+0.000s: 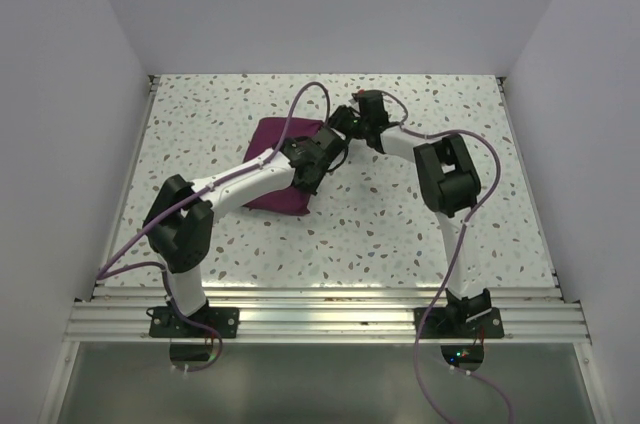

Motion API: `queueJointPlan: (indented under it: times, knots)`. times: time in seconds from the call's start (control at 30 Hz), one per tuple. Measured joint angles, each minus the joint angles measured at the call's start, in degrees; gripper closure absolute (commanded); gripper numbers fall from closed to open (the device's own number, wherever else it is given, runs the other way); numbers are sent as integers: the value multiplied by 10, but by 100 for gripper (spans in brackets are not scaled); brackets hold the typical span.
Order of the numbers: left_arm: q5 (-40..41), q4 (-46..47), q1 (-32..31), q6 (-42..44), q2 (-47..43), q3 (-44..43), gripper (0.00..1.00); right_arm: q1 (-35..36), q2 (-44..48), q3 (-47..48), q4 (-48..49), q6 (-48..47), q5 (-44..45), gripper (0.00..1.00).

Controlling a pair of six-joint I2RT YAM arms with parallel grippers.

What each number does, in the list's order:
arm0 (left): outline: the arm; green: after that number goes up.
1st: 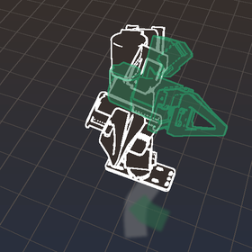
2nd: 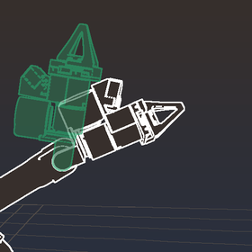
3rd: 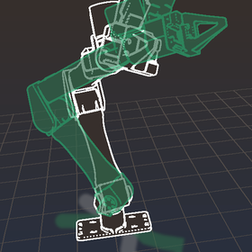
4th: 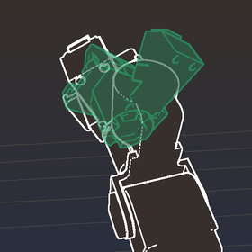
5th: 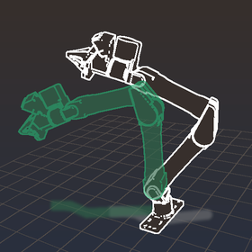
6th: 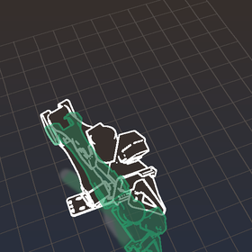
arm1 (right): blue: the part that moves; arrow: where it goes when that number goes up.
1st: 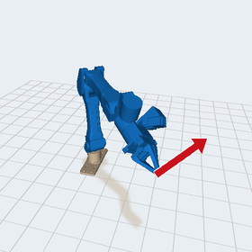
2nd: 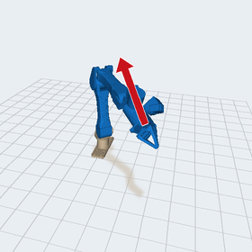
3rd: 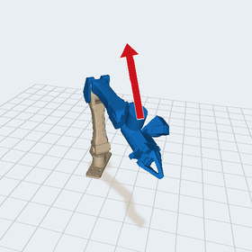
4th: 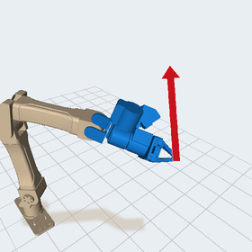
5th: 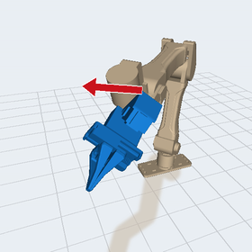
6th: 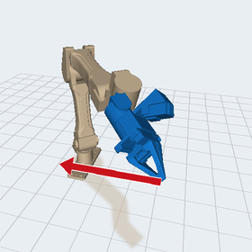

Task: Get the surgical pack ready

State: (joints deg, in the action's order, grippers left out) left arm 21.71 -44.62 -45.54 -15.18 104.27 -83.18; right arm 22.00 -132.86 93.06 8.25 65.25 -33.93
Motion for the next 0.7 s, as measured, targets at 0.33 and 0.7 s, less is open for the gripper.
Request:
queueJointPlan:
  times: [0.33, 0.7]
  knots:
    - [-58, 0, 25, -2, -1, 1, 100, 4, 68, -68, -70, -74, -42, 70]
    - [-74, 2, 32, -3, -2, 3, 100, 56, 108, -159, -58, -78, -95, 75]
